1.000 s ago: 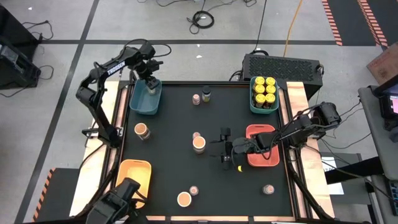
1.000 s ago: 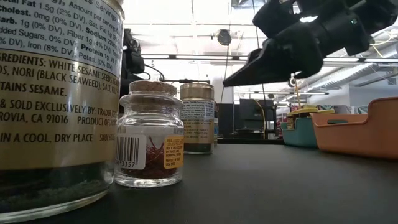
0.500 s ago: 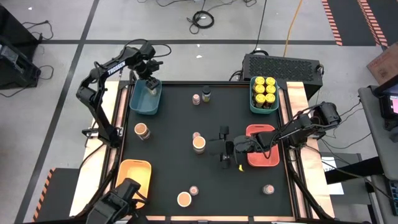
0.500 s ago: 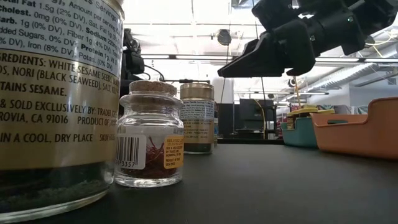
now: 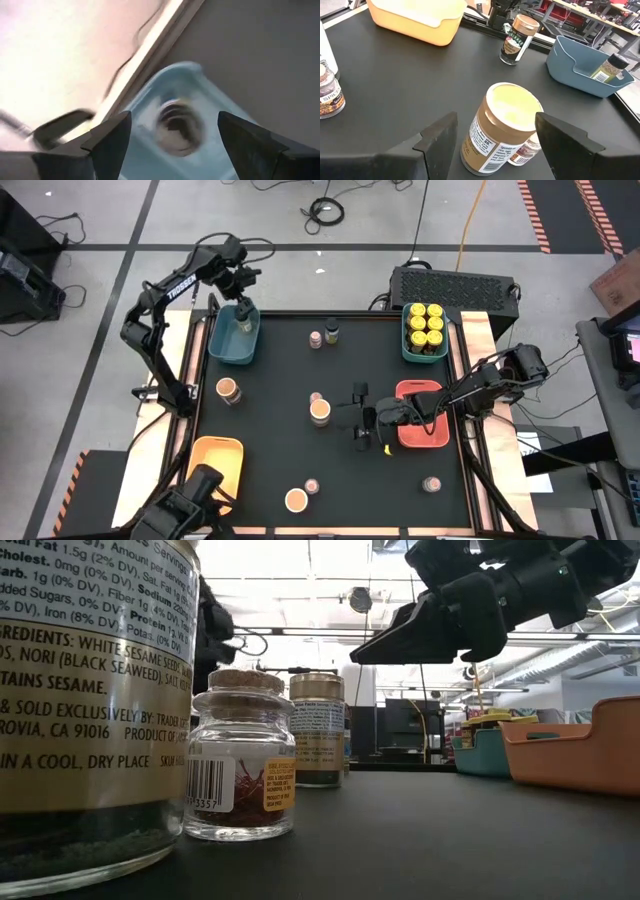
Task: Sort spices by type
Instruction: Put the black spice bottle into the blue bin
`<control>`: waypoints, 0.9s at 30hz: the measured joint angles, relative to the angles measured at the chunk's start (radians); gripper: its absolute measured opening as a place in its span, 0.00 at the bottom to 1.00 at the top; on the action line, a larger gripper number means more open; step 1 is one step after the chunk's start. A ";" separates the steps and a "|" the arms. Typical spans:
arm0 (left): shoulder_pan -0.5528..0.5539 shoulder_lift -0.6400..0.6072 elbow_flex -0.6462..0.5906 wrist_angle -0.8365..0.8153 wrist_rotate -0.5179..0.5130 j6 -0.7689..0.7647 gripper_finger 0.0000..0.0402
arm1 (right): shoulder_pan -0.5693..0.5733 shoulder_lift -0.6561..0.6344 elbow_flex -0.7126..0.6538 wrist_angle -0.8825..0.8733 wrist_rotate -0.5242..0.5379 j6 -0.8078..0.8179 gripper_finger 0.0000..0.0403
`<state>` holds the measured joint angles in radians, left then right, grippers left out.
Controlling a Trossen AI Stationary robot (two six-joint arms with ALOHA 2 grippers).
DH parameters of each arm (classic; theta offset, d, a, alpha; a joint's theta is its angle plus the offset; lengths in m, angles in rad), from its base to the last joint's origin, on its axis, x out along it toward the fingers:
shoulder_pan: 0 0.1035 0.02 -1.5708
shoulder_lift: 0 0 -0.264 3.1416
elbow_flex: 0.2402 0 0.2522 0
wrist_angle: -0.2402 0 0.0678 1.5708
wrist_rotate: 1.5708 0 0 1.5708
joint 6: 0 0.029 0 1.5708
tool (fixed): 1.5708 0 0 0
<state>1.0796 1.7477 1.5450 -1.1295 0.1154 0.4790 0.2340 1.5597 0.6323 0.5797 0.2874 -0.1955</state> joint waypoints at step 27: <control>-0.509 0.056 0.025 0.496 0.323 0.113 0.74 | 0.000 0.000 0.000 -0.002 0.000 0.000 0.65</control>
<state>0.5710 1.8040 1.5704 -0.6331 0.4386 0.5921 0.2344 1.5597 0.6323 0.5781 0.2874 -0.1955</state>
